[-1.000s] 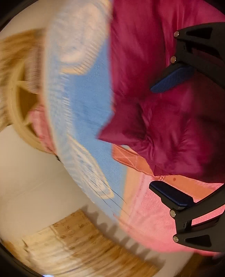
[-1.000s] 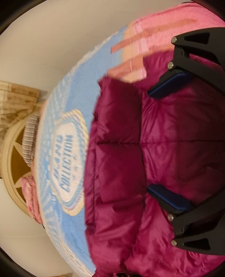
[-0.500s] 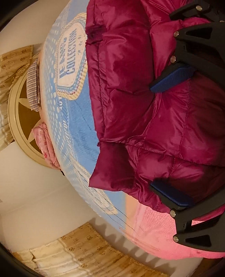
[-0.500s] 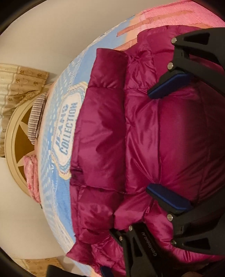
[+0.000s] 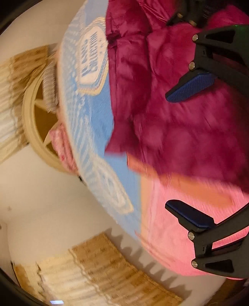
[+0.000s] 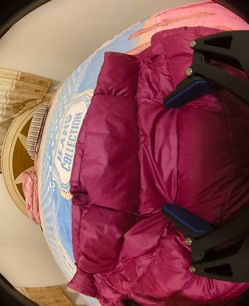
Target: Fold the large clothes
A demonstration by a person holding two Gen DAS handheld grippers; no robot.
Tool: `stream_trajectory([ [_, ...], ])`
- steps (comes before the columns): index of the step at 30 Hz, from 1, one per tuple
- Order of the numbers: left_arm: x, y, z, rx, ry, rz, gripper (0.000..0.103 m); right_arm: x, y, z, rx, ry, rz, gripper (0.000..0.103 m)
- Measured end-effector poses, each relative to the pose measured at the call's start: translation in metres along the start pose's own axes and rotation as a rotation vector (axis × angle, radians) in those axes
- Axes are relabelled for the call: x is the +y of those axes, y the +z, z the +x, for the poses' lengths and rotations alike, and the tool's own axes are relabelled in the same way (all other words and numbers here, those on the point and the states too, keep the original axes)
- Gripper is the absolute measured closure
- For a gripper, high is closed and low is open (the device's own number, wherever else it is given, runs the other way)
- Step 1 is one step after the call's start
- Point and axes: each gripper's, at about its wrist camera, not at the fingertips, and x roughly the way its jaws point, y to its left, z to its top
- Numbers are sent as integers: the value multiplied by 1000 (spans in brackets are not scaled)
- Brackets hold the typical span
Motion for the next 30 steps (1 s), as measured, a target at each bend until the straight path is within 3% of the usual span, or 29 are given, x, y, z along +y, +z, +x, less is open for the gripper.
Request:
stream_trajectory([
  [5, 56, -32, -9, 80, -12, -97, 1, 1, -18, -68, -127, 7, 4, 1],
  [7, 67, -43, -5, 119, -51, -150, 1, 7, -29, -87, -163, 13, -27, 0],
  [12, 51, -57, 12, 192, -131, -155, 1, 28, -57, -73, -117, -1, -106, 0],
  [15, 44, -64, 14, 187, -143, -151, 2, 32, -65, -58, -93, -21, -122, 0],
  [17, 41, -66, 14, 182, -175, -142, 11, 33, -62, -54, -80, -34, -138, 0],
  [19, 40, -67, 14, 193, -242, -153, 32, 36, -64, -55, -82, -49, -149, 1],
  [21, 41, -69, 14, 199, -293, -173, 42, 36, -64, -56, -82, -49, -149, 1],
  [23, 39, -68, 12, 192, -304, -170, 48, 33, -65, -57, -78, -38, -140, 0],
  [27, 33, -67, 3, 163, -326, -128, 81, 24, -61, -62, -72, 8, -111, 0],
  [30, 35, -68, -6, 140, -308, -110, 88, 9, -61, -87, -126, -23, -56, 1],
])
